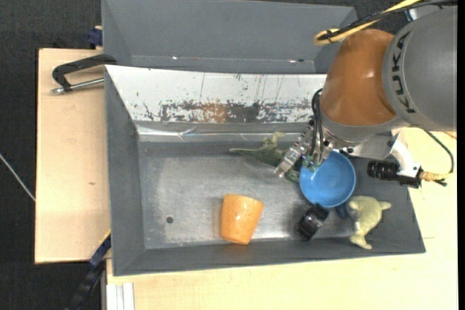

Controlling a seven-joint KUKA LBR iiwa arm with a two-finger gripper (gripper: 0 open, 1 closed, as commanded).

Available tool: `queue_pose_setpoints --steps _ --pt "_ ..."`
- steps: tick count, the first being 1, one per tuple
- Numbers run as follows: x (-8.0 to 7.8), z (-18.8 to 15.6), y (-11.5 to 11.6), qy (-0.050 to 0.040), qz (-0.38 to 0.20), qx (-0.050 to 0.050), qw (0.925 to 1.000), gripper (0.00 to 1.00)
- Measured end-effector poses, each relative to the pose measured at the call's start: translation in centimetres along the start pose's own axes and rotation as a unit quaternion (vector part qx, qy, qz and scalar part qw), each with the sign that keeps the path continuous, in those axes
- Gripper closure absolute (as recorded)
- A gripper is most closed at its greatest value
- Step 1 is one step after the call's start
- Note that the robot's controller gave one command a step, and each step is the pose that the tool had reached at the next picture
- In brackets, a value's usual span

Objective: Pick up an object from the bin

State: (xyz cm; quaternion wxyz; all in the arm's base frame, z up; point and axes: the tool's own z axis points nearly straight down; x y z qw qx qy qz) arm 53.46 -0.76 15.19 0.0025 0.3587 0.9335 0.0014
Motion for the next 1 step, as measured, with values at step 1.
queue_pose_setpoints --steps 1 --pt "-0.01 -1.21 0.14 0.0002 -0.001 0.000 1.0000 1.00"
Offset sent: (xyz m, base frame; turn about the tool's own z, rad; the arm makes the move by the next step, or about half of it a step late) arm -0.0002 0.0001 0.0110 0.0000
